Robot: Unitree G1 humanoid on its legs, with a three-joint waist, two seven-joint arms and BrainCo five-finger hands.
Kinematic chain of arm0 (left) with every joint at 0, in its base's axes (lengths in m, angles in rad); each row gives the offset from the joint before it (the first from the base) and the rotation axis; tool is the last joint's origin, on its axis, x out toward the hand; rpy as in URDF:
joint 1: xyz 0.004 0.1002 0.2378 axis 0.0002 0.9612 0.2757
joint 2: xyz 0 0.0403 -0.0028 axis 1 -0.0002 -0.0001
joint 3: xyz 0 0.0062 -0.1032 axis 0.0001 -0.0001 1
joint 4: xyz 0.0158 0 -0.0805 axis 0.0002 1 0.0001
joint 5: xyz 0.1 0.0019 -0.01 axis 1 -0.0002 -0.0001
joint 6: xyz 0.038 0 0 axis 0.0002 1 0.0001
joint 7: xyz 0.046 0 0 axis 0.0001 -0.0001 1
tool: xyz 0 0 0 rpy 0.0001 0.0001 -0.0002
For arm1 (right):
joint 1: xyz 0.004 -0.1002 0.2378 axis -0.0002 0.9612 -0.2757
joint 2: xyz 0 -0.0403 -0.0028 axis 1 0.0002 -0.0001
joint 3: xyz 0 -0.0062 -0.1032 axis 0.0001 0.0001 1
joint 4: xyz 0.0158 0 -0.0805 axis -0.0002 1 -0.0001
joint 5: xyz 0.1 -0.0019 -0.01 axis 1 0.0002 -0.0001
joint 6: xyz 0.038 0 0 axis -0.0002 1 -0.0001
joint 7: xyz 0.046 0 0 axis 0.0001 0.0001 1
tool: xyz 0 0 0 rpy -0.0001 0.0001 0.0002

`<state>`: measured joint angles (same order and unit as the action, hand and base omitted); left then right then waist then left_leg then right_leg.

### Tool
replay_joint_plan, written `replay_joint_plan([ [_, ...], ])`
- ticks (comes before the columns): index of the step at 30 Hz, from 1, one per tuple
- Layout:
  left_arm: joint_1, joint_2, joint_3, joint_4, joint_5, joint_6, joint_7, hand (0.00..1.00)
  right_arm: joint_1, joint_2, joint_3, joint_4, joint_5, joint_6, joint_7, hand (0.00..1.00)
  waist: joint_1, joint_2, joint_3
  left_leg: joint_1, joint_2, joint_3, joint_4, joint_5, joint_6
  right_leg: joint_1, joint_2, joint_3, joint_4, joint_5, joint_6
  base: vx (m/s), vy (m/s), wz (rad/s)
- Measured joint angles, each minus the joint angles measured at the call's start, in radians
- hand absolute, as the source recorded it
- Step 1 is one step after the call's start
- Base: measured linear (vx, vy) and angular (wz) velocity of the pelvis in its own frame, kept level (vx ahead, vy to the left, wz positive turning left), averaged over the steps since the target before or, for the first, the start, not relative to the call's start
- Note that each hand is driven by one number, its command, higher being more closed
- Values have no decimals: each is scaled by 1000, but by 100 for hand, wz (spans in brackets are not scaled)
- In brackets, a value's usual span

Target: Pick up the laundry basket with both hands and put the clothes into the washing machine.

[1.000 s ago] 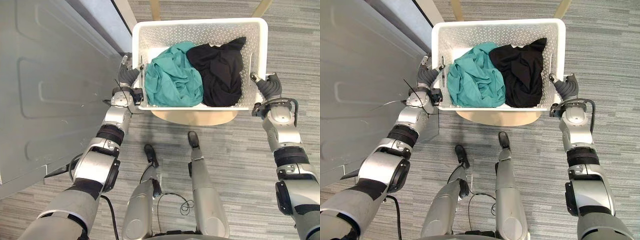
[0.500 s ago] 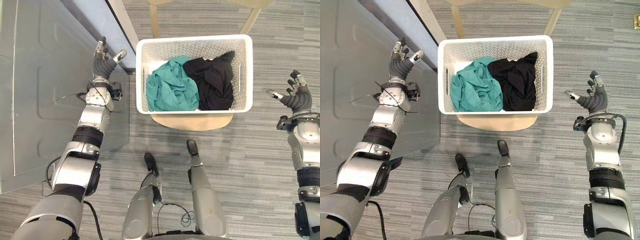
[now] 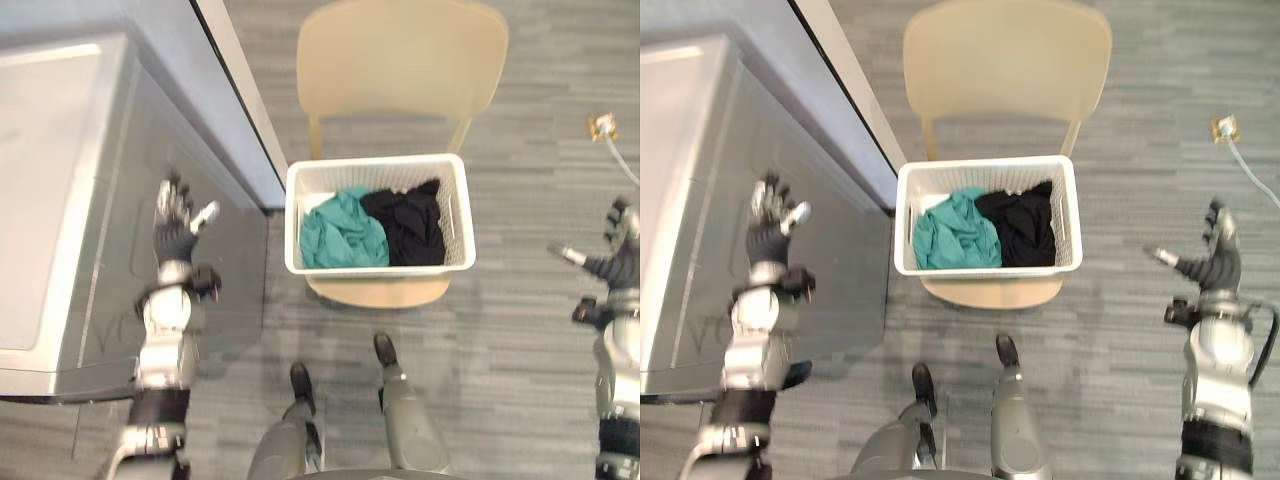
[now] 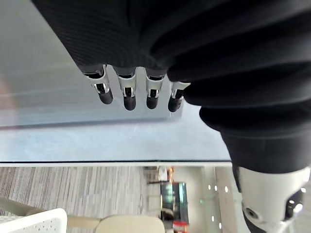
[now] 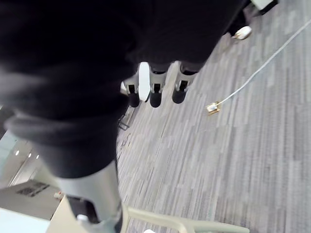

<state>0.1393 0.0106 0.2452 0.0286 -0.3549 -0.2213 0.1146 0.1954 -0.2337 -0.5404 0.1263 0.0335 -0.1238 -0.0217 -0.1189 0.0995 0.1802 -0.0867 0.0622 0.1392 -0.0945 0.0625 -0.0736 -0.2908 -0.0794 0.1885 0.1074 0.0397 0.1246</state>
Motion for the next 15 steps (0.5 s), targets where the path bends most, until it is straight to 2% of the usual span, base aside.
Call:
replay_joint_plan([
  [2,100,-60,1,2,13,10,-1,0,83,94,2,4,-6,9,7,0,6,3,-27,20,-10,0,0,-5,6,32,-13,2,-25,10,4,-46,40,0],
  [4,141,-70,-12,34,37,18,-1,0,136,148,9,13,-5,20,7,0,26,1,-37,40,-14,4,0,-12,13,55,-19,8,-39,19,9,-47,38,-8],
  [6,172,-82,-12,185,55,24,7,0,185,199,75,64,-2,24,4,0,42,-11,-65,61,-17,20,0,-13,15,71,-22,14,-38,23,12,-57,19,-12],
  [7,172,-82,-14,227,55,35,13,0,191,207,95,81,3,25,3,0,46,-14,-68,70,-17,32,0,-14,16,78,-22,20,-38,24,13,-67,5,-27],
  [8,172,-82,-14,325,56,54,18,0,192,217,129,132,6,29,0,0,52,-30,-79,74,-16,47,-1,-15,17,79,-21,33,-39,24,14,-78,-1,-31],
  [10,155,-71,-2,517,65,77,19,0,159,217,154,259,26,38,-2,0,58,-38,-106,80,-15,61,-6,-16,19,82,-15,39,-44,24,15,-75,-12,-25],
  [11,118,-69,13,662,66,97,19,0,110,208,152,387,37,49,-11,0,63,-45,-112,82,-15,65,-7,-16,19,84,-13,52,-55,24,15,-39,-15,-19],
  [13,65,-69,34,839,77,130,19,0,38,183,139,571,36,74,-24,0,80,-54,-111,78,-13,83,-7,-16,19,82,-11,69,-79,24,15,-40,-10,-25],
  [15,24,-27,49,936,92,144,18,0,-20,166,89,734,35,96,-29,0,81,-62,-106,81,-14,81,-7,-16,19,83,-11,72,-86,24,15,-12,-6,-5],
])
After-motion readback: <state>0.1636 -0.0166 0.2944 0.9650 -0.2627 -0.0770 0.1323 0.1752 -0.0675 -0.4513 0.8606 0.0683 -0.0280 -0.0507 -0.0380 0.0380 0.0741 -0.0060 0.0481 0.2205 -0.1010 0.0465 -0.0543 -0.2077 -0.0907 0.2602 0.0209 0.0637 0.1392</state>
